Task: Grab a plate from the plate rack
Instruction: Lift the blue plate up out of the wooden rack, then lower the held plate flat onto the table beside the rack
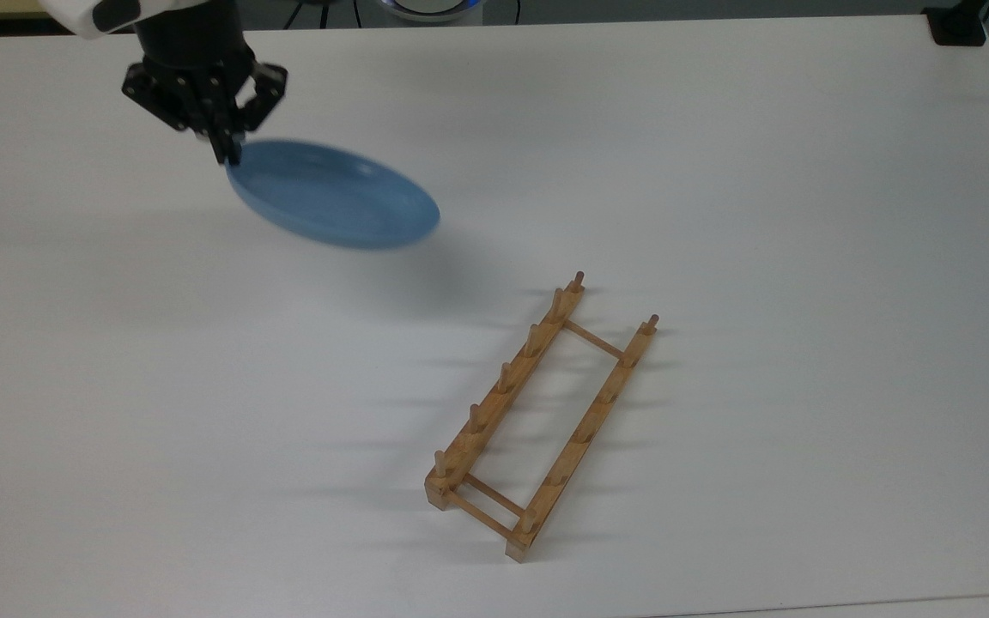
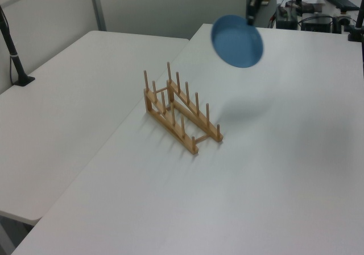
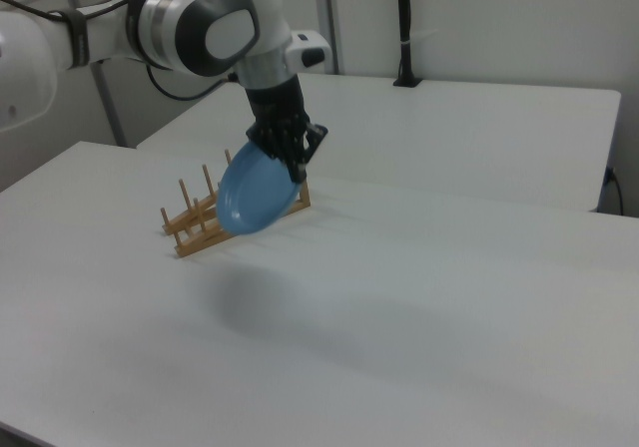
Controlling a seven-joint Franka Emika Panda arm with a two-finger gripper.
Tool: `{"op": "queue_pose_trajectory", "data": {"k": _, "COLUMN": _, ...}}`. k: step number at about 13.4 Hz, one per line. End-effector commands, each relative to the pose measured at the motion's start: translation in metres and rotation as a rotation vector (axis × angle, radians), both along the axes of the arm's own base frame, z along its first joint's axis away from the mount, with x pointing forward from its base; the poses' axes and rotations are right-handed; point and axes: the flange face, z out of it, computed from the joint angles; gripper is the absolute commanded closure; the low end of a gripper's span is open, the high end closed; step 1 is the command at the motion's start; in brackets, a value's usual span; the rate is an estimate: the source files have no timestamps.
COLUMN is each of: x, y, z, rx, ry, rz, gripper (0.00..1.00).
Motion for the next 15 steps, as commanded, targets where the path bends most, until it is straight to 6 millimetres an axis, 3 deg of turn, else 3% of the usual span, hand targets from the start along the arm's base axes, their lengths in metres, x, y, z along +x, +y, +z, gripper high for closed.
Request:
{"op": "queue_pose_trajectory", "data": {"k": 1, "x": -0.036, "y": -0.029, "z": -0.017, "rx": 0.057, "ry": 0.196, "rz": 0.171, "gripper": 1.0}}
{"op": "queue_pose_trajectory", "data": {"k": 4, "x": -0.049, "y": -0.05, "z": -0.069, "rx": 0.115, "ry": 0.347, "rz": 0.237, "gripper": 1.0}}
{"op": "queue_pose_trajectory", "data": {"k": 8, "x": -0.035, "y": -0.064, "z": -0.162, "rx": 0.108, "ry": 0.515, "rz": 0.235, "gripper": 1.0}}
{"op": "queue_pose_trajectory", "data": {"k": 12, "x": -0.024, "y": -0.064, "z": -0.206, "rx": 0.084, "ry": 0.524, "rz": 0.226, "gripper": 1.0}}
{"op": "queue_pose_trajectory", "data": {"k": 15, "x": -0.017, "y": -0.065, "z": -0.224, "rx": 0.074, "ry": 0.512, "rz": 0.195, "gripper": 1.0}}
